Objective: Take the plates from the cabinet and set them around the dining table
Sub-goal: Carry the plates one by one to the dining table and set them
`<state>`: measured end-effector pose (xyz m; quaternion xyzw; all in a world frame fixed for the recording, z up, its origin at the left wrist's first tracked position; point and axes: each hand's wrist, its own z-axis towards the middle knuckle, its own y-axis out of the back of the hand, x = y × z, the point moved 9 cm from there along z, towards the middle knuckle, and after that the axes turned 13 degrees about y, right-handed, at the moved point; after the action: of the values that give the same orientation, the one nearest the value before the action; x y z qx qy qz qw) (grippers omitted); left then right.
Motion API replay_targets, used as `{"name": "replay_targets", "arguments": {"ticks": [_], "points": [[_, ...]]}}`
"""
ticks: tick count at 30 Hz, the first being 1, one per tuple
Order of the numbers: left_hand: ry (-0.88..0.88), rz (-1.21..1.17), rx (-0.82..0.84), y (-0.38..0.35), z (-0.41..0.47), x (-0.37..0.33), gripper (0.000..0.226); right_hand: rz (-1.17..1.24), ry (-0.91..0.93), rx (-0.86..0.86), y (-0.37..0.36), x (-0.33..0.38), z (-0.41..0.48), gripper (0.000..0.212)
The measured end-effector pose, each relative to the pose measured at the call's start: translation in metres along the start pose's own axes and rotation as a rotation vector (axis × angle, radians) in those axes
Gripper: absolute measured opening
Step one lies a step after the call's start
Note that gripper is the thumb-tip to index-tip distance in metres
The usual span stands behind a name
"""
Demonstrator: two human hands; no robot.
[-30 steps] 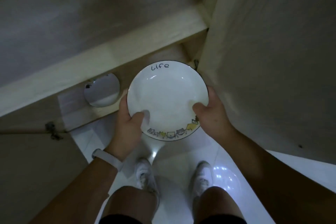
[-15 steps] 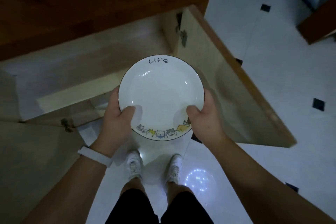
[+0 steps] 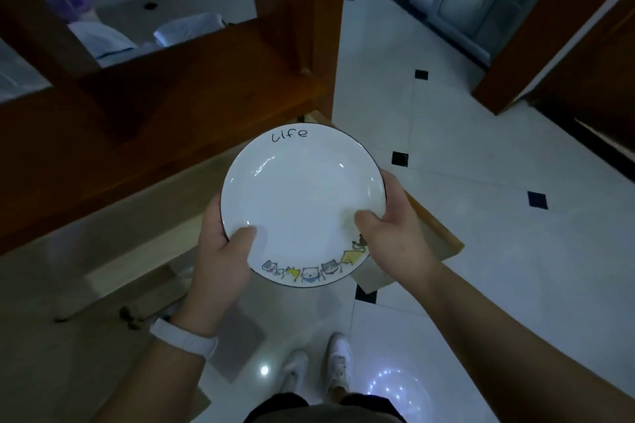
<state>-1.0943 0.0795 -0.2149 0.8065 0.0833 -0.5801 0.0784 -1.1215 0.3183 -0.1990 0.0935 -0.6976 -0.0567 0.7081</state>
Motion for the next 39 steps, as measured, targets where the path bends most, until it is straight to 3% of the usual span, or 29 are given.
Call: {"name": "replay_targets", "arguments": {"ticks": [12, 21, 31, 39], "points": [[-0.024, -0.004, 0.288, 0.006, 0.002, -0.059, 0.055, -0.123, -0.001, -0.301, -0.001, 0.059, -0.044, 0.051], [-0.056, 0.063, 0.528, -0.045, 0.000, -0.073, 0.053, -0.209, -0.050, -0.564, 0.035, 0.081, -0.094, 0.049], [-0.063, 0.100, 0.808, -0.146, -0.073, -0.067, 0.056, -0.270, -0.163, -0.893, 0.104, 0.080, -0.204, 0.049], [-0.119, 0.170, 1.090, -0.216, -0.193, -0.050, 0.054, -0.246, -0.209, -1.150, 0.148, 0.076, -0.346, 0.051]]}}
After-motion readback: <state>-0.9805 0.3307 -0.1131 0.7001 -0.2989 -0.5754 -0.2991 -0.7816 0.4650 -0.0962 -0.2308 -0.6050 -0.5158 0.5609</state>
